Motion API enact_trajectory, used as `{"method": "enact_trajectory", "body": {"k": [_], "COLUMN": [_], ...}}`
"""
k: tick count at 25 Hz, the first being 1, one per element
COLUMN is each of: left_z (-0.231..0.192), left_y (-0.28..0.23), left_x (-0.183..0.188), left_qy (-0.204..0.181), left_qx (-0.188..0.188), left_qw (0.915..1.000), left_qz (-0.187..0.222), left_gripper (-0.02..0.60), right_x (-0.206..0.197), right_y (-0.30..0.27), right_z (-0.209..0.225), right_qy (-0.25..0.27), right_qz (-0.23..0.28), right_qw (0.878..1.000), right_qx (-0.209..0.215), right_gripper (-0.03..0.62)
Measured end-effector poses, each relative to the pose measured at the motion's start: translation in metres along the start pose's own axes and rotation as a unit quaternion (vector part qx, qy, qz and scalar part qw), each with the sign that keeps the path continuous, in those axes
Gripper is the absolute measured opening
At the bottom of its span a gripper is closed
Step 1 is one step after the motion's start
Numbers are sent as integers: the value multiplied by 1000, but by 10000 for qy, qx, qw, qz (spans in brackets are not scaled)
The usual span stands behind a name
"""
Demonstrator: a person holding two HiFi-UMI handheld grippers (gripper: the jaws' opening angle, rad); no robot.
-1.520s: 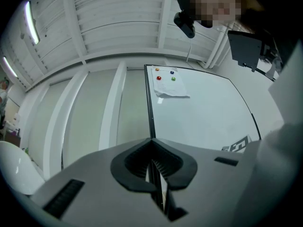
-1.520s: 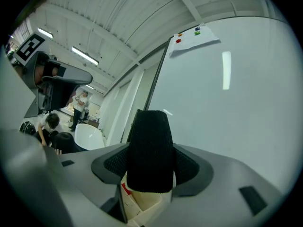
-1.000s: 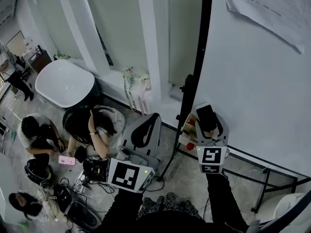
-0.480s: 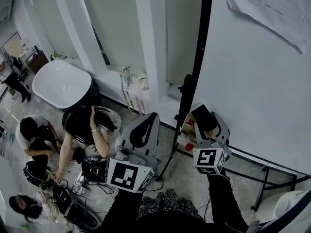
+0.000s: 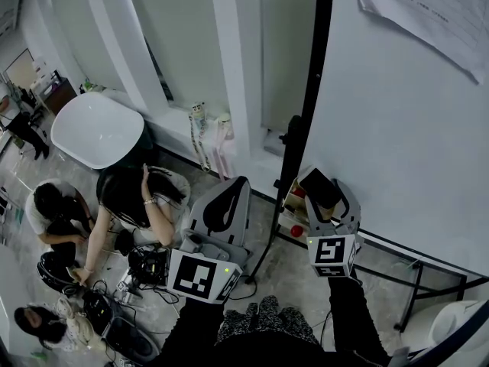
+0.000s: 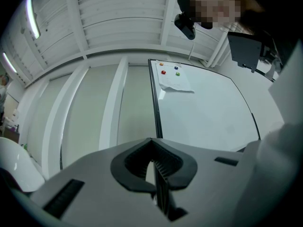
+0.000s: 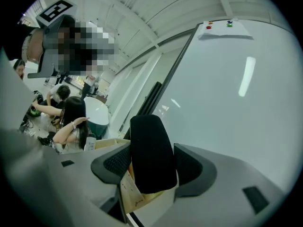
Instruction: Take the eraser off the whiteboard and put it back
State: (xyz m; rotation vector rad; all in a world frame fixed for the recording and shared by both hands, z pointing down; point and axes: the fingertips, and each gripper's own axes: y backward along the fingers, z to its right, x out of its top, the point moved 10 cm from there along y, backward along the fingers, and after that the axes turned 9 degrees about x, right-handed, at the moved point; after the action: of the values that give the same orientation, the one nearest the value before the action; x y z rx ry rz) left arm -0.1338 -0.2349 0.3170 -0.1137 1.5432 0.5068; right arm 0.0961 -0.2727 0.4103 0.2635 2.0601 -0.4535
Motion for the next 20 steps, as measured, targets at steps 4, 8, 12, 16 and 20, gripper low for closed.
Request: {"method": "enact_trajectory", "body": {"k": [4, 8, 12, 16, 20], "left_z": [2, 3, 2, 3, 4], "left_y": [-1, -1, -1, -1, -2], "left_x": [0, 0, 0, 1, 0], "left_qy": [-11, -24, -28, -34, -23], "left_qx": [-7, -3, 12, -18, -48], "left_qw": [10000, 10000, 10000, 10000, 10000], "left_qz": [-5, -16, -26, -15, -28], "left_gripper": [2, 2, 2, 2, 2], "right_x": [8, 3, 2, 1, 1], "right_y": [-4, -2, -1, 3, 6], "right_z": [-3, -2, -3, -2, 1], "right_qy": [506, 373, 265, 213, 40], "right_qz": [-1, 172, 222, 250, 231], "right_qw": [9987, 9992, 9993, 9993, 9994], "right_qx": [-18, 29, 122, 193, 247], "right_gripper": [269, 283, 313, 314, 313]}}
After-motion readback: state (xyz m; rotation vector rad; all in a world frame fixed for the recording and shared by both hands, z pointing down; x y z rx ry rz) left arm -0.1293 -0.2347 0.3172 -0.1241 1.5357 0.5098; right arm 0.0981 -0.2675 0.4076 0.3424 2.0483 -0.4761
